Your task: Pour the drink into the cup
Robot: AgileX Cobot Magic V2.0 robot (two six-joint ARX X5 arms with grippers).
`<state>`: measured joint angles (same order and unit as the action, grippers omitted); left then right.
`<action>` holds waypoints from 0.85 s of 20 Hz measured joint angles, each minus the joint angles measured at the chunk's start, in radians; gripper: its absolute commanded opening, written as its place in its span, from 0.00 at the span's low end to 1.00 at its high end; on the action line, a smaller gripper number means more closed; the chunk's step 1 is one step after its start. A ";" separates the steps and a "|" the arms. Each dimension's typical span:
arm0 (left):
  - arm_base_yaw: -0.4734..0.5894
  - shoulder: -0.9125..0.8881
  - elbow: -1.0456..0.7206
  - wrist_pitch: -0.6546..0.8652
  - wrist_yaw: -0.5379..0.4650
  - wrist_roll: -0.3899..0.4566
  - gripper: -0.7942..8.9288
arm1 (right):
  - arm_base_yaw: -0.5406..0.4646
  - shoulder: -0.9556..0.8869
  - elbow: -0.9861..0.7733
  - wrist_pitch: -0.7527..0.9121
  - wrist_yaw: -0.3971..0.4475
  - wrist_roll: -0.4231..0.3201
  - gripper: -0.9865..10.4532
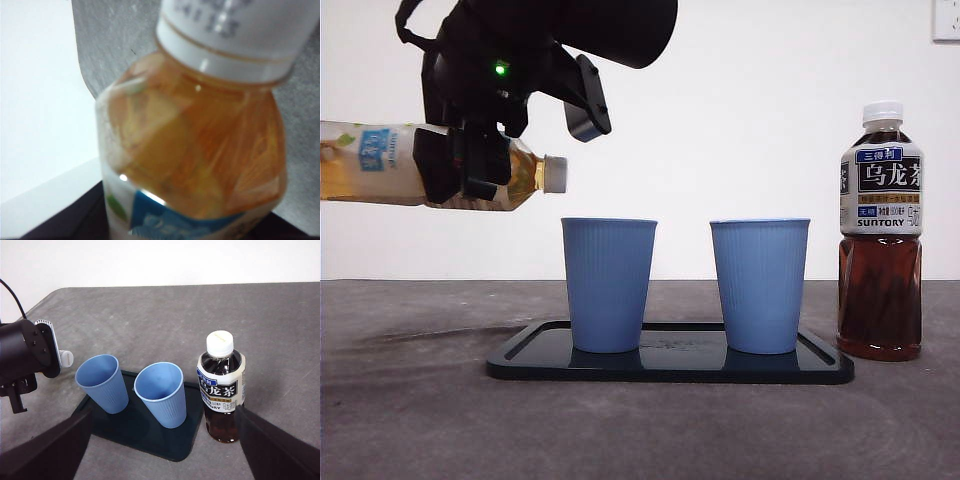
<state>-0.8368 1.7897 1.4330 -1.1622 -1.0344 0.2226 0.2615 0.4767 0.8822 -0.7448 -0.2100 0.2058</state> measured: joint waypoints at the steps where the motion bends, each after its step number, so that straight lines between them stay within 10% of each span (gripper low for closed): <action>1: -0.002 0.000 0.000 0.008 -0.006 0.004 0.27 | 0.000 0.000 0.000 0.000 0.000 0.000 0.48; 17: -0.022 0.001 0.000 0.063 -0.085 0.117 0.27 | 0.000 0.000 0.000 -0.004 0.000 0.000 0.48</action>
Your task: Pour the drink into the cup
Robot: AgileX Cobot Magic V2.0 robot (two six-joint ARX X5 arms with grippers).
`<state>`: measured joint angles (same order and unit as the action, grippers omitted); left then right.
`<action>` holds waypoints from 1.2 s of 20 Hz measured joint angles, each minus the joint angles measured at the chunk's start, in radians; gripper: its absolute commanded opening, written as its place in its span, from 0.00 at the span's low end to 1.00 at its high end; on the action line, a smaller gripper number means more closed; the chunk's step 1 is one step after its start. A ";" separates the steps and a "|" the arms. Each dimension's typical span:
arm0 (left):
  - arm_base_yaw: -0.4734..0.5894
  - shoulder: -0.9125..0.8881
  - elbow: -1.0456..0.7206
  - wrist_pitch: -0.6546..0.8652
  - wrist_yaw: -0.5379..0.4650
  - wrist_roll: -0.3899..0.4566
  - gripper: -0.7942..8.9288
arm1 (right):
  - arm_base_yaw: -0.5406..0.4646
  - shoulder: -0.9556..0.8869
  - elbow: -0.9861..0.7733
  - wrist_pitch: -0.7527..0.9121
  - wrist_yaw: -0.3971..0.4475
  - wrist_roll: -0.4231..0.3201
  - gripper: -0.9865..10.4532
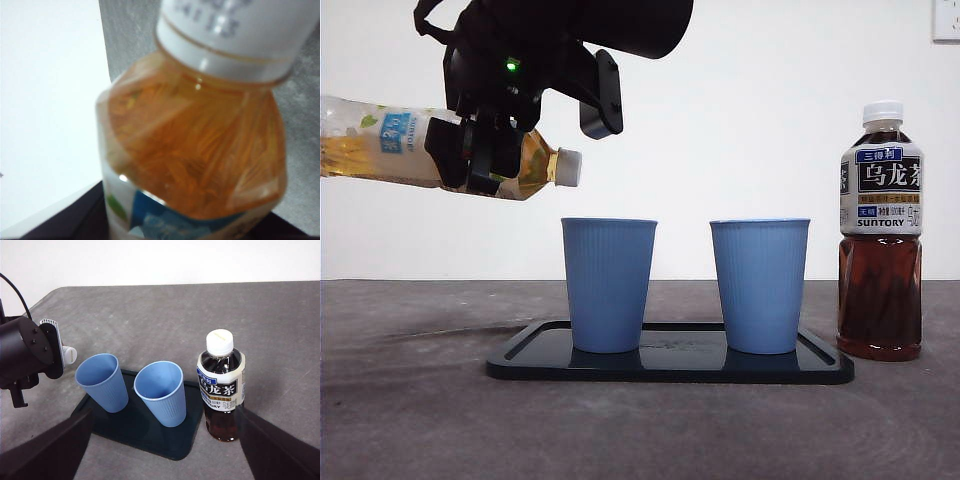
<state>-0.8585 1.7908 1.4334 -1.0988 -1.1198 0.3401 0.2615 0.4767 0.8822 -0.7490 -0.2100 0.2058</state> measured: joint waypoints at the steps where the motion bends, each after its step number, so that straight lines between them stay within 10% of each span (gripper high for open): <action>1: 0.000 0.000 0.000 0.001 -0.001 0.003 0.27 | 0.000 0.000 0.000 -0.002 0.000 0.000 0.48; 15: 0.000 0.000 0.000 0.032 -0.001 -0.032 0.27 | 0.000 0.000 0.000 -0.026 0.000 0.000 0.48; 24: 0.023 -0.019 0.000 -0.035 0.130 -0.306 0.27 | 0.003 0.000 0.000 -0.041 0.000 -0.001 0.48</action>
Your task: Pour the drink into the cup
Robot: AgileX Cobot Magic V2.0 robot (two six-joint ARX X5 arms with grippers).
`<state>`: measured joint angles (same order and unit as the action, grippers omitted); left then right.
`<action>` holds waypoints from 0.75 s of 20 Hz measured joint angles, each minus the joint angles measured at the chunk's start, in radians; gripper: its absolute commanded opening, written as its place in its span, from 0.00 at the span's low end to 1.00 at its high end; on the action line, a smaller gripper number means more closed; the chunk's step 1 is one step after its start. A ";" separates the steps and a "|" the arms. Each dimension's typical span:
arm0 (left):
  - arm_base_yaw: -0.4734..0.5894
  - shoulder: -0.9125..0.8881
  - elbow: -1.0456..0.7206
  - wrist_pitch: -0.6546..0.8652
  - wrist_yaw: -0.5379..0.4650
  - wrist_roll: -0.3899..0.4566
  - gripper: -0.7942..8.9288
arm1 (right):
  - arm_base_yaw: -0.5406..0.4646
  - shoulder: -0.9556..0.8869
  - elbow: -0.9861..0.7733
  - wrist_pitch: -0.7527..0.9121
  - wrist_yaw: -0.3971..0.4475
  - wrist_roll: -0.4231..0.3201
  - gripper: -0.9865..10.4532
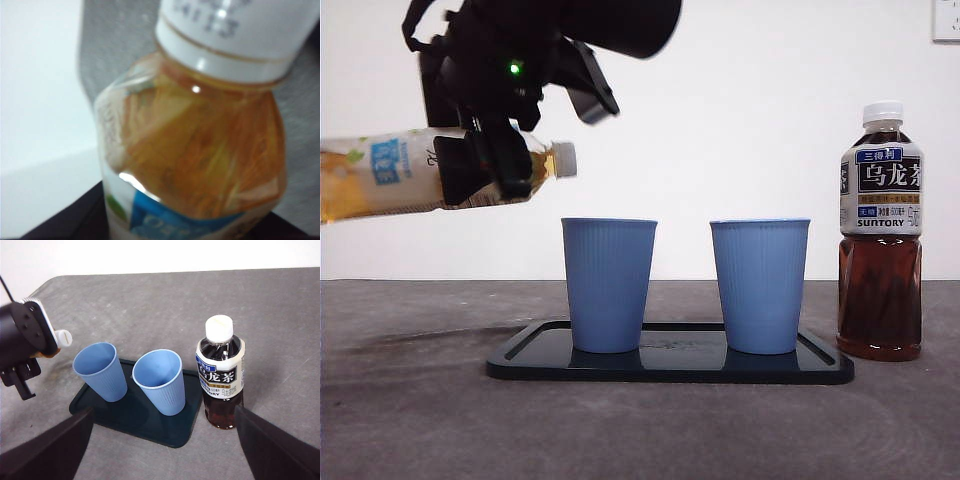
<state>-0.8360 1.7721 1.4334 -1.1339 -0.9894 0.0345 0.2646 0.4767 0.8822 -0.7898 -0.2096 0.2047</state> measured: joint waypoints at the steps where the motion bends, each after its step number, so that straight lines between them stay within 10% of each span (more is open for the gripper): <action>1: 0.008 -0.017 0.000 0.002 0.023 -0.041 0.27 | 0.004 0.000 0.000 0.000 0.000 0.000 0.48; 15: 0.126 -0.376 -0.001 0.212 0.298 -0.217 0.27 | 0.011 0.000 0.000 -0.003 0.000 -0.023 0.48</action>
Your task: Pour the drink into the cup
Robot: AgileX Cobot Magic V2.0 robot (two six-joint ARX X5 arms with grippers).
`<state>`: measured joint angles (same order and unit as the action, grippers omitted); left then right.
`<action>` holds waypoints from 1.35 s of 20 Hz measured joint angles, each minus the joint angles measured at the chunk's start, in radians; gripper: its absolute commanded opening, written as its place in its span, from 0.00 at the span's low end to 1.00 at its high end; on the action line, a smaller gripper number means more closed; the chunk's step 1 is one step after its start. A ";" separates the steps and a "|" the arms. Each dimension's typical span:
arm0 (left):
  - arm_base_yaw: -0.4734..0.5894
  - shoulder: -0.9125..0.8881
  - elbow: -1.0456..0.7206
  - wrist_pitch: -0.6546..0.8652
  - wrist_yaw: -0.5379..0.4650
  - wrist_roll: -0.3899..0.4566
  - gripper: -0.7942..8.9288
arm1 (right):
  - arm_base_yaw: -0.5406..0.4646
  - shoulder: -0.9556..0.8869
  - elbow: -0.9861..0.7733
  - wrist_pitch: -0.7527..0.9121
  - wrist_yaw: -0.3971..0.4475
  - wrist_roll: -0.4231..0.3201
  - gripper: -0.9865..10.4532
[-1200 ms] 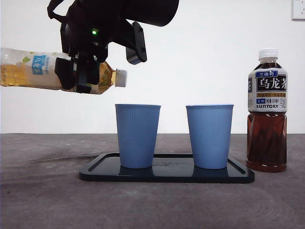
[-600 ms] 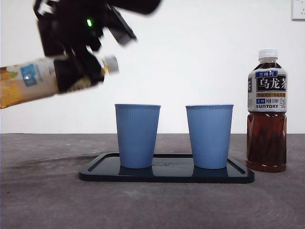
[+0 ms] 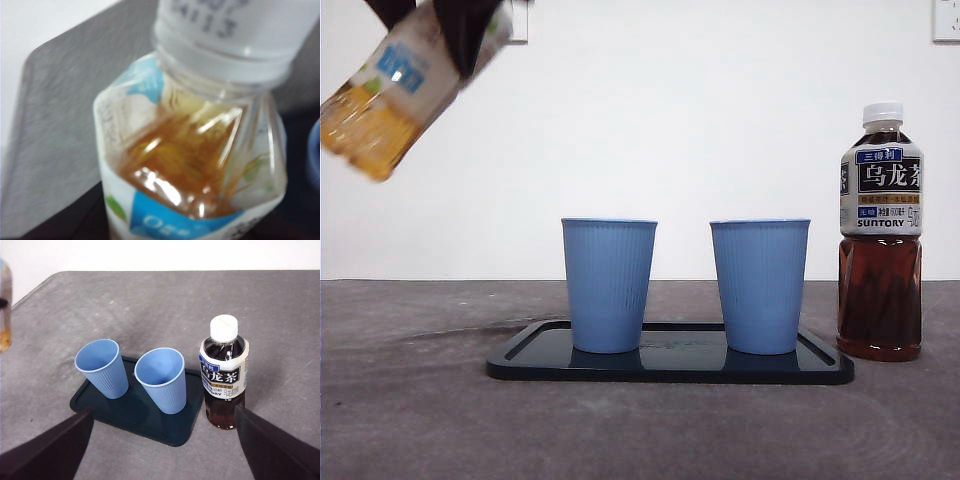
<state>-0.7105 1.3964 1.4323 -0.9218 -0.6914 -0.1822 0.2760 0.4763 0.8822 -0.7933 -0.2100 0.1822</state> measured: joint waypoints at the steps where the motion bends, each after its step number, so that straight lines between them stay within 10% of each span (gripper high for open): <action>1: 0.009 -0.023 -0.007 0.030 0.018 0.000 0.27 | 0.000 0.000 0.000 0.000 0.000 0.000 0.48; 13: 0.159 -0.190 -0.384 0.529 0.365 0.077 0.27 | 0.000 0.000 0.000 -0.003 -0.026 -0.002 0.48; 27: 0.237 -0.129 -0.710 1.034 0.455 0.074 0.27 | 0.000 0.000 0.000 -0.003 -0.026 -0.002 0.48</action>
<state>-0.4732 1.2671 0.7223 0.1120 -0.2359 -0.1081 0.2760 0.4763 0.8818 -0.7967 -0.2359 0.1806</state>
